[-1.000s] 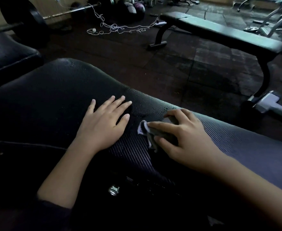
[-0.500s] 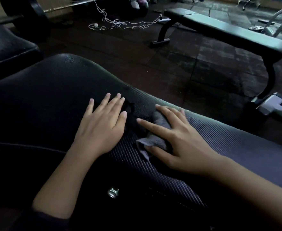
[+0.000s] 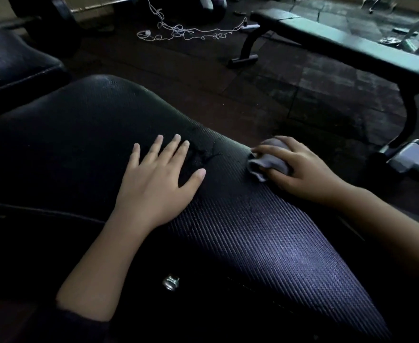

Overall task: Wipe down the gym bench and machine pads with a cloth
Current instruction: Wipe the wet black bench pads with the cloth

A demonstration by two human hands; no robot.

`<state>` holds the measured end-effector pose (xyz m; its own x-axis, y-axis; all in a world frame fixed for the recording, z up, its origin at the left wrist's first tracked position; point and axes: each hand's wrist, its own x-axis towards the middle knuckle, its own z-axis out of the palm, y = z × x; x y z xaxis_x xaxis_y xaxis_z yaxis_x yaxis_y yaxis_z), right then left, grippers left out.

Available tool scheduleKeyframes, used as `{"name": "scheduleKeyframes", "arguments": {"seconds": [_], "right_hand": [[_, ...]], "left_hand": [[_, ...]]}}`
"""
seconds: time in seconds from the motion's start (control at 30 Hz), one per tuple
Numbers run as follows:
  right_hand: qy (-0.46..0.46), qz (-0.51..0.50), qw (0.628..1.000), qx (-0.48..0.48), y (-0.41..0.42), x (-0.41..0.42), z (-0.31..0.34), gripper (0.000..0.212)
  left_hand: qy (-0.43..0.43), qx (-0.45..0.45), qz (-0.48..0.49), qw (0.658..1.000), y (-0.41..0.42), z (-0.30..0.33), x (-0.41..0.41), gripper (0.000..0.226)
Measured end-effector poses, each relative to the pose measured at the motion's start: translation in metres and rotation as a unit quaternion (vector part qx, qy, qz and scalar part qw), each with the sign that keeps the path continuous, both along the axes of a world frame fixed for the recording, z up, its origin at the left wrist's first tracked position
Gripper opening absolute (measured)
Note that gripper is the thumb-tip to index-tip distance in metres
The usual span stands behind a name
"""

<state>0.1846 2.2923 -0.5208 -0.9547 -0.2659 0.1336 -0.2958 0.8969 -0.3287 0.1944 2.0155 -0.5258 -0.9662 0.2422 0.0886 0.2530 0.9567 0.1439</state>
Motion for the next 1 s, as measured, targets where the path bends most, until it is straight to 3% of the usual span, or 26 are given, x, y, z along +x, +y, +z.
{"name": "scheduleKeyframes", "arguments": {"seconds": [0.1,0.2,0.4,0.47,0.63,0.77,0.87,1.0], "right_hand": [[0.032,0.035,0.998,0.045,-0.004,0.037,0.006,0.054],[0.03,0.076,0.997,0.012,-0.034,0.056,0.008,0.053],[0.085,0.083,0.992,0.031,-0.086,0.001,-0.001,0.046],[0.092,0.072,0.993,0.022,-0.086,-0.022,0.001,0.042],[0.005,-0.007,0.999,-0.045,-0.044,-0.046,0.004,0.034],[0.043,-0.027,0.999,-0.013,-0.018,-0.006,-0.001,0.038],[0.115,0.035,0.992,0.022,-0.025,0.027,0.002,0.046],[0.137,0.108,0.985,0.016,-0.068,0.029,0.0,0.056]], "left_hand": [[0.003,0.003,0.001,1.0,0.0,-0.001,-0.001,0.082],[0.004,0.006,0.002,1.0,0.001,-0.001,-0.002,0.078],[-0.004,0.013,0.0,1.0,0.001,0.001,-0.002,0.07],[-0.005,0.008,-0.001,1.0,0.001,0.001,-0.002,0.065],[-0.008,0.01,0.0,1.0,0.0,0.001,-0.001,0.061],[-0.005,0.017,0.0,1.0,0.001,0.0,-0.001,0.067],[-0.001,0.018,0.001,1.0,0.001,-0.001,-0.002,0.069],[0.0,0.031,-0.001,1.0,0.0,-0.002,-0.002,0.069]]}}
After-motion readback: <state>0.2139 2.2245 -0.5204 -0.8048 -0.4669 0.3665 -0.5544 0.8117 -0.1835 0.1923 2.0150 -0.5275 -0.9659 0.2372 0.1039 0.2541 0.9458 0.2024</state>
